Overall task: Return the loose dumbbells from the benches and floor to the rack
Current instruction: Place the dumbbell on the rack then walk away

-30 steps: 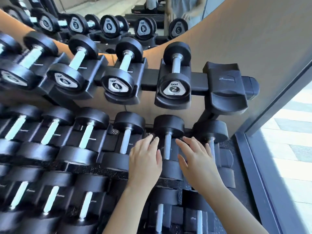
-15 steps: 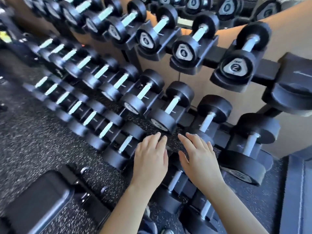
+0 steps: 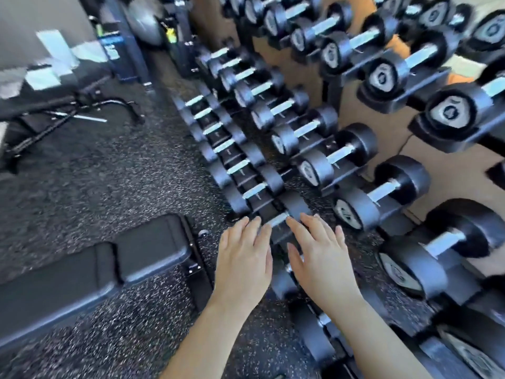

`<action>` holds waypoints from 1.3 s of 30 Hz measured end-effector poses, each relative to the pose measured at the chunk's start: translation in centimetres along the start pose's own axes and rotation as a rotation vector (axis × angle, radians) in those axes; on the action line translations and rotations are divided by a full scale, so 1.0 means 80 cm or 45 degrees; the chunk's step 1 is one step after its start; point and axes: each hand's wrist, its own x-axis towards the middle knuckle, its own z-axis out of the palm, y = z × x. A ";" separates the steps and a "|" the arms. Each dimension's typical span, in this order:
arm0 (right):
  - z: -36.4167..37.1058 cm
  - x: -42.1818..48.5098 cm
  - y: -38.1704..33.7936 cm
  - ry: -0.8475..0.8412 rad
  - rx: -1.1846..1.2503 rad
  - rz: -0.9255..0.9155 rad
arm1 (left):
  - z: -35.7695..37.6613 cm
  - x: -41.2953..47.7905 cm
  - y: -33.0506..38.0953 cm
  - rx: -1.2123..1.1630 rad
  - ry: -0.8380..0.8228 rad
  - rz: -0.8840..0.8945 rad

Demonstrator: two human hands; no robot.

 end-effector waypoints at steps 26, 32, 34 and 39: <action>0.140 -0.140 -0.570 -0.310 0.213 -0.936 | -0.186 -0.431 -0.405 0.241 0.274 -1.033; 0.175 -0.150 -0.666 -0.415 0.270 -1.179 | -0.199 -0.477 -0.457 0.271 0.338 -1.288; 0.189 -0.145 -0.698 -0.451 0.297 -1.237 | -0.201 -0.488 -0.481 0.294 0.359 -1.347; 0.237 -0.122 -0.785 -0.525 0.357 -1.395 | -0.208 -0.505 -0.567 0.356 0.407 -1.537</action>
